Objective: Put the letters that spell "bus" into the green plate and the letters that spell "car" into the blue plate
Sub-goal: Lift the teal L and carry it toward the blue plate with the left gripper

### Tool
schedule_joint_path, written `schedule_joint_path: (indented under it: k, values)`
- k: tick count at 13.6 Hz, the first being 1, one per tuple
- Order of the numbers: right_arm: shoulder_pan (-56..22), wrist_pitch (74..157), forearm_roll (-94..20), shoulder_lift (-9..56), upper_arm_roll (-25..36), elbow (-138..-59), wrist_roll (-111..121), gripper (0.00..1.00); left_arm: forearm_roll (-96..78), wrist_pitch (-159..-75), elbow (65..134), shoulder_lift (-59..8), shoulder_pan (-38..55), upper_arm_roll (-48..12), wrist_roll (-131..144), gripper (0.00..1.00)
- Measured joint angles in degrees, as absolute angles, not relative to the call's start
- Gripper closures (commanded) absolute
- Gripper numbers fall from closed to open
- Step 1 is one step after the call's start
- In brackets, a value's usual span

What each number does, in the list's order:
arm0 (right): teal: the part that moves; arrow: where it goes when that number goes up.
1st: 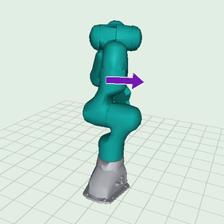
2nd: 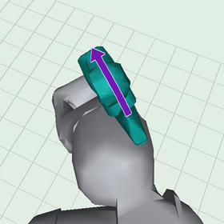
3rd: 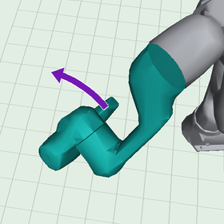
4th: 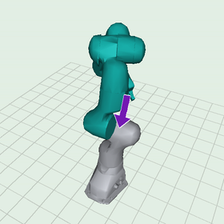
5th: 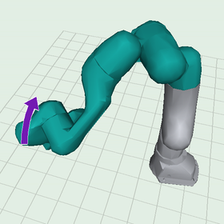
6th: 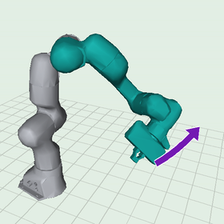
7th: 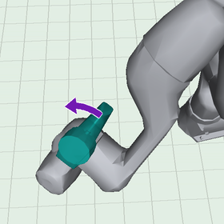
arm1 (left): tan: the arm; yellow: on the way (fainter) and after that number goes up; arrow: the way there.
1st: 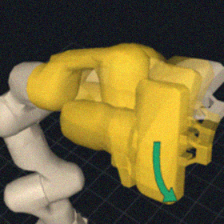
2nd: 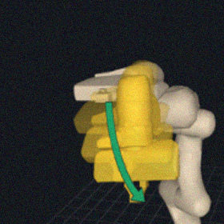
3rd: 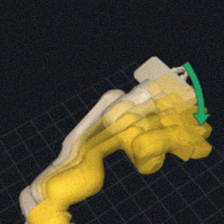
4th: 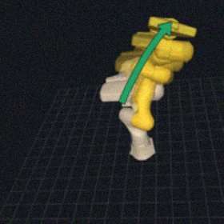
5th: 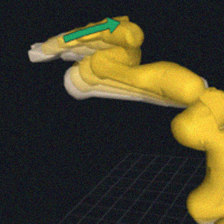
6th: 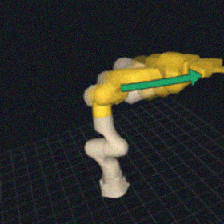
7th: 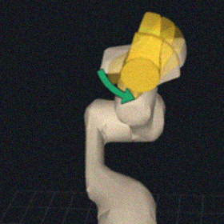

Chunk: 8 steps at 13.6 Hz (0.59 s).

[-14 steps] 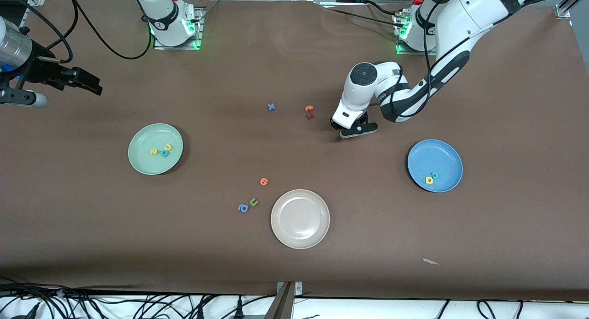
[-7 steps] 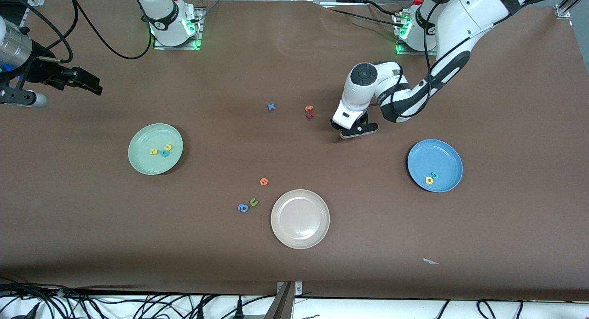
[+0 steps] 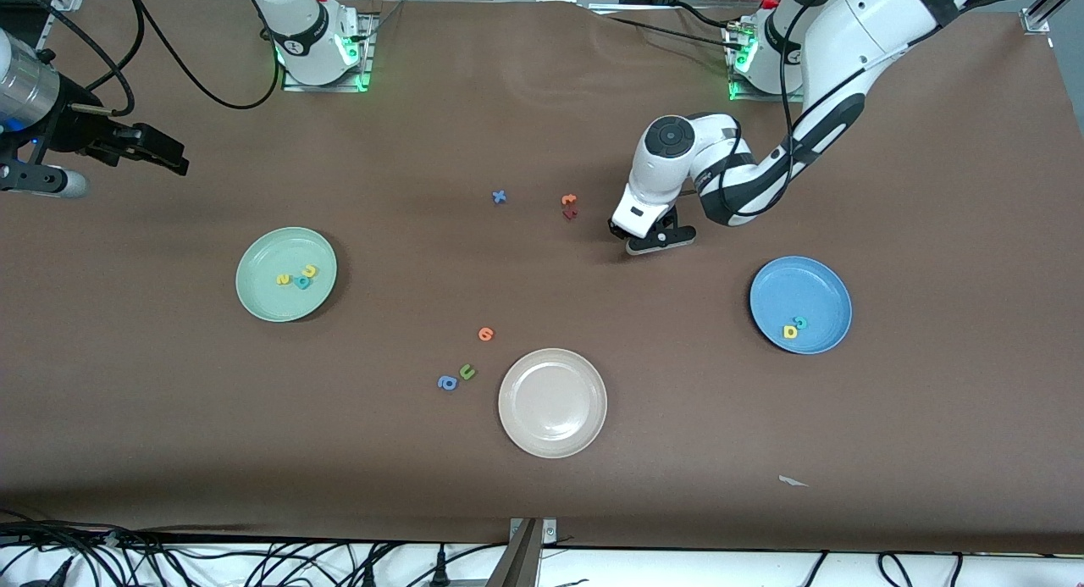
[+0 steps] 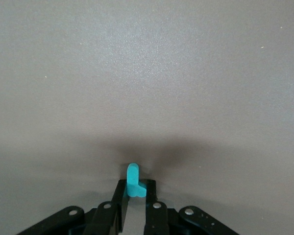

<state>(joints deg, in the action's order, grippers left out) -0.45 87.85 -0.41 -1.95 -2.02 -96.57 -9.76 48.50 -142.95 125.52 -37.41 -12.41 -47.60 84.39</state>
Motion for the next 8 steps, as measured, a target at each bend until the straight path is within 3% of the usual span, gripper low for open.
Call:
schedule_joint_path:
  k: [8]
  values:
    - [-0.4, 88.4, -0.4, -1.8, -2.0, -96.6, -9.8, 0.0, 48.5, -141.7, 119.5, -37.4, -14.8, -47.1, 81.4, 0.95]
